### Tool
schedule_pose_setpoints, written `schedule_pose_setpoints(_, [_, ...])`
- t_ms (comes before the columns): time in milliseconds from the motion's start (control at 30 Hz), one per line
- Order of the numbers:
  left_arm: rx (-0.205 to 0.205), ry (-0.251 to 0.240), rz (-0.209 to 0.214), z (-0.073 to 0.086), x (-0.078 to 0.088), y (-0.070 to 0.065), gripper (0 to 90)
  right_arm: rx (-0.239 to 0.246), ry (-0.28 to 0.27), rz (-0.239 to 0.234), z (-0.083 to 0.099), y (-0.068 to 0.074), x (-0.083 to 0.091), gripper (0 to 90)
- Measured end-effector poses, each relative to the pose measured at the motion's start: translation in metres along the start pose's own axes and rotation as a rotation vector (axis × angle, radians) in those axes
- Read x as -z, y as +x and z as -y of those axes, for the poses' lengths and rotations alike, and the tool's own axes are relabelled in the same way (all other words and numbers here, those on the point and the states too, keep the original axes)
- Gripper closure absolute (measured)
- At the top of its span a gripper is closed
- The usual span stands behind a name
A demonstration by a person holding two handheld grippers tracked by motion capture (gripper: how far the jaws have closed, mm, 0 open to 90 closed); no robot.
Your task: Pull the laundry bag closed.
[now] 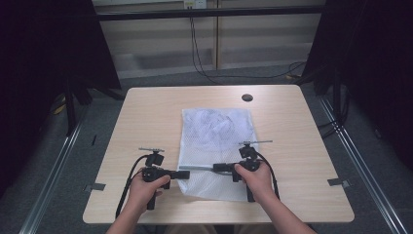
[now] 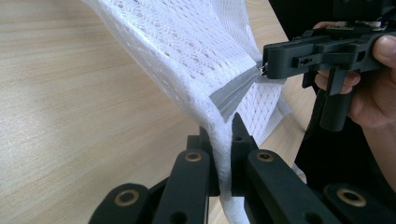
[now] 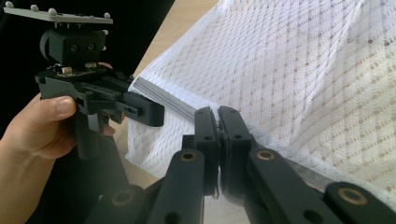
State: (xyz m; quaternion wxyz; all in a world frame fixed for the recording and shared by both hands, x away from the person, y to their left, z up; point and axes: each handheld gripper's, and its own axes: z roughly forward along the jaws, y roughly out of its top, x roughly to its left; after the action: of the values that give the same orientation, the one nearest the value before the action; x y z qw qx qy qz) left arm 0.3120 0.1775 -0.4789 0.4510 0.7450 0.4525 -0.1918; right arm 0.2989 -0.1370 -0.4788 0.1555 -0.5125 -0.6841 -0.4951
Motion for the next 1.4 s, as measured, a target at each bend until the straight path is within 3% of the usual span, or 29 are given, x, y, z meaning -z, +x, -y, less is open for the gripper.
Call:
schedule_pose_setpoints(733, [0.013,0.001,0.001,-0.0005,0.0010,0.0000,89.0,0.020,-0.011,0.007,0.0026,-0.0033,0.0054,87.2])
schedule_pose_setpoints(800, [0.000,0.007,-0.004,-0.0008,0.0012,0.0004,89.0,0.019,-0.019,0.003,0.0031,-0.0046,0.0054,87.2])
schedule_pose_setpoints(1400, [0.010,0.012,0.002,0.0001,-0.0017,0.0003,89.0,0.010,-0.002,-0.006,0.0037,-0.0073,0.0070,87.3])
